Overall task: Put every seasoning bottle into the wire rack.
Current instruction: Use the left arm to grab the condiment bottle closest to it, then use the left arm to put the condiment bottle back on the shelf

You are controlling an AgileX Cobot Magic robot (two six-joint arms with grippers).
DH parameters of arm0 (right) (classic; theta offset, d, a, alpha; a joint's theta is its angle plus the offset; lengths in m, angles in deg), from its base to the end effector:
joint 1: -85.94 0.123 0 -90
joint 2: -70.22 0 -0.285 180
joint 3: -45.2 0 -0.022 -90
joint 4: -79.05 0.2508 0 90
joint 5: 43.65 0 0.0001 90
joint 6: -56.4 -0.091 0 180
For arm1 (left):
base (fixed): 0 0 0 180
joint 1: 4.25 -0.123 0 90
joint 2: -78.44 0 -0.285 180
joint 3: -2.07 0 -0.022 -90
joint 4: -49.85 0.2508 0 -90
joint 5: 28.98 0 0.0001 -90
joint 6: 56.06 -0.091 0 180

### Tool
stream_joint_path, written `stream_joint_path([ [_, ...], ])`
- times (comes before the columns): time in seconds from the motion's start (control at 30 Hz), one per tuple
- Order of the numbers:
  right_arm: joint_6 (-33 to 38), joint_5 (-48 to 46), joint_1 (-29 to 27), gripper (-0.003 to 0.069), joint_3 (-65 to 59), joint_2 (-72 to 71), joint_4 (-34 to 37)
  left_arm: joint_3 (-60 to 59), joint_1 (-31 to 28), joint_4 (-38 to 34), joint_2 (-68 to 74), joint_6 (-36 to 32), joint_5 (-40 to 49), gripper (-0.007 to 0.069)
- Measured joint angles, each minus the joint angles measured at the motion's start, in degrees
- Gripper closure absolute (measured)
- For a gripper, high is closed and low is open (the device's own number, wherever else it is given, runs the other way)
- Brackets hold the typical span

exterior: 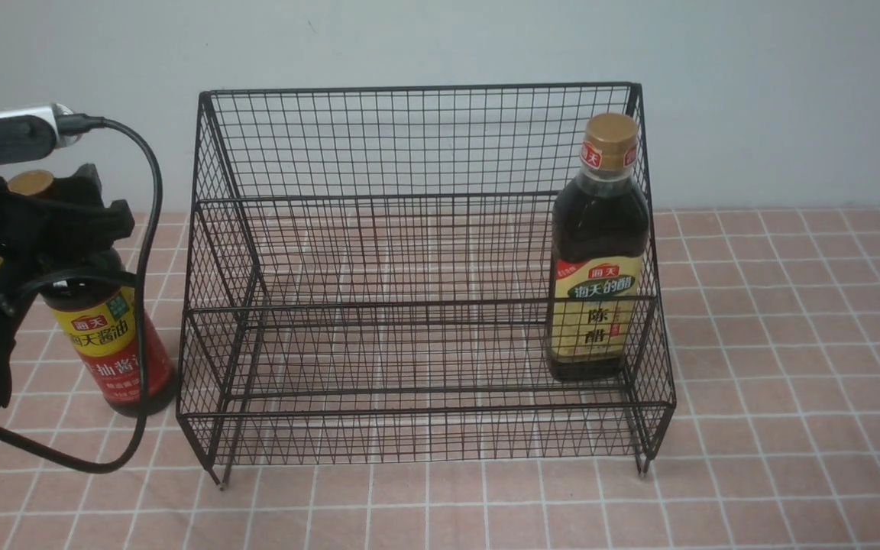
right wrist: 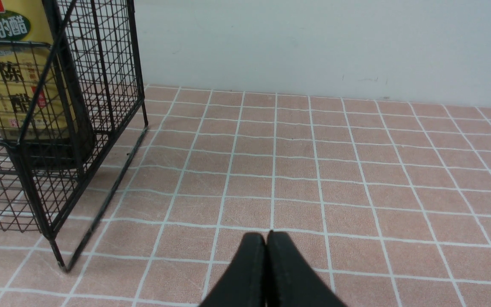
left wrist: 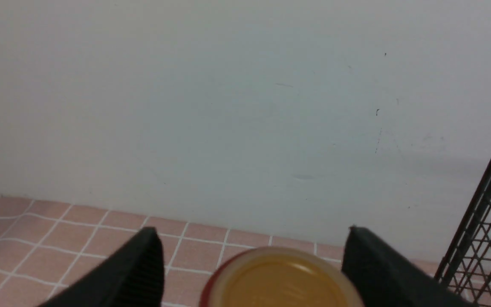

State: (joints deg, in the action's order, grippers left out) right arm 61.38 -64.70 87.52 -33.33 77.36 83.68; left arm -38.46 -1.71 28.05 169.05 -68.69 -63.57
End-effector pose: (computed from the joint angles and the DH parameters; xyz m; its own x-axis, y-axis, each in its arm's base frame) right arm 0.0527 0.0041 0.1731 -0.2859 -0.0194 -0.9581 -0.0586 0.9983 -0.0027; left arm 0.2949 0.0061 0.2463 -0.1310 -0.0896 -0.9873 -0.1786 0.9817 -0.0654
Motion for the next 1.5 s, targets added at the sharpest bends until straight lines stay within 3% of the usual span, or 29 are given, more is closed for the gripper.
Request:
stream_joint_path([
  [0.03,0.0,0.0,0.0,0.0672,0.0,0.0,0.0,0.0,0.0,0.4,0.0,0.0,0.0,0.0284],
  [0.07,0.0,0.0,0.0,0.0672,0.0,0.0,0.0,0.0,0.0,0.4,0.0,0.0,0.0,0.0299],
  [0.1,0.0,0.0,0.0,0.0672,0.0,0.0,0.0,0.0,0.0,1.2,0.0,0.4,0.1,0.0369],
  [0.47,0.0,0.0,0.0,0.0672,0.0,0.0,0.0,5.9,0.0,4.3,-5.9,-3.6,9.6,0.0368],
  [0.87,0.0,0.0,0.0,0.0672,0.0,0.0,0.0,29.8,1.0,6.2,-12.8,-6.4,18.3,0.0368],
  [1.23,0.2,0.0,0.0,0.0672,0.0,0.0,0.0,42.9,13.9,6.4,-3.5,-6.1,20.4,0.0368],
  [1.5,0.2,0.0,0.0,0.0672,0.0,0.0,0.0,43.4,16.4,6.4,5.6,-6.0,20.7,0.0368],
])
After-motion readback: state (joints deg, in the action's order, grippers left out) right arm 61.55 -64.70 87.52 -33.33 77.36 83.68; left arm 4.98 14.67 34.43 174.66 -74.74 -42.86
